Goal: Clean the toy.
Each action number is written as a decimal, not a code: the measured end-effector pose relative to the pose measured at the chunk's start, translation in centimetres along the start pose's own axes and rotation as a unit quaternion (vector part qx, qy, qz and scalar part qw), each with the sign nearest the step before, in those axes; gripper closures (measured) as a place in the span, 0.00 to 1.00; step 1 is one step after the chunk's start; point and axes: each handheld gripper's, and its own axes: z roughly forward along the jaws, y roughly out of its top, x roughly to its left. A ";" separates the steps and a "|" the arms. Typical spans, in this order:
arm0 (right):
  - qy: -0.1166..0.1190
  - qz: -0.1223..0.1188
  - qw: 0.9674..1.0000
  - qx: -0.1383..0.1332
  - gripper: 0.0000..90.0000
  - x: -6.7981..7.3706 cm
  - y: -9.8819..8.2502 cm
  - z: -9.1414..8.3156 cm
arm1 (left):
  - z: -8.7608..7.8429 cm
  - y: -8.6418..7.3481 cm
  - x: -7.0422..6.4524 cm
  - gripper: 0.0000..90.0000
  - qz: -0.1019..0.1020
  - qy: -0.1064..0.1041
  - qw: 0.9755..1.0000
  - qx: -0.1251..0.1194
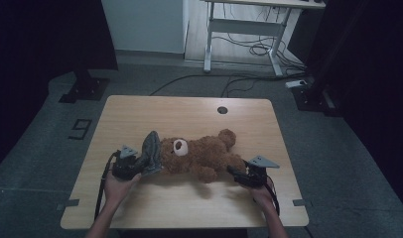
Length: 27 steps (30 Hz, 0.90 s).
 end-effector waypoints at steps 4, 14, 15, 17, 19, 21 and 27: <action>0.002 -0.001 1.000 -0.010 0.38 0.1 0.1 -0.5 | -1.0 -0.5 0.3 0.83 0.006 0.010 1.000 -0.001; 0.002 -0.001 1.000 -0.011 0.36 -0.2 -0.2 -1.7 | -3.8 -3.3 1.4 0.82 0.027 0.045 0.998 0.030; 0.002 0.000 1.000 -0.010 0.36 -0.2 -0.3 -1.8 | -3.9 -3.7 1.6 0.82 0.029 0.049 0.998 0.038; 0.001 -0.001 1.000 -0.008 0.36 -0.2 -0.4 -1.9 | -4.1 -4.4 1.9 0.81 0.033 0.056 0.996 0.054; -0.001 0.001 1.000 -0.007 0.36 -0.3 -0.5 -2.1 | -3.9 -5.0 2.2 0.79 0.037 0.064 0.995 0.067; -0.001 0.003 1.000 -0.007 0.35 -0.3 -0.7 -2.3 | -3.5 -5.4 2.2 0.74 0.041 0.065 0.994 0.081; 0.000 0.003 1.000 -0.004 0.34 -0.3 -1.1 -2.9 | -3.0 -5.1 2.0 0.43 0.044 0.064 0.993 0.090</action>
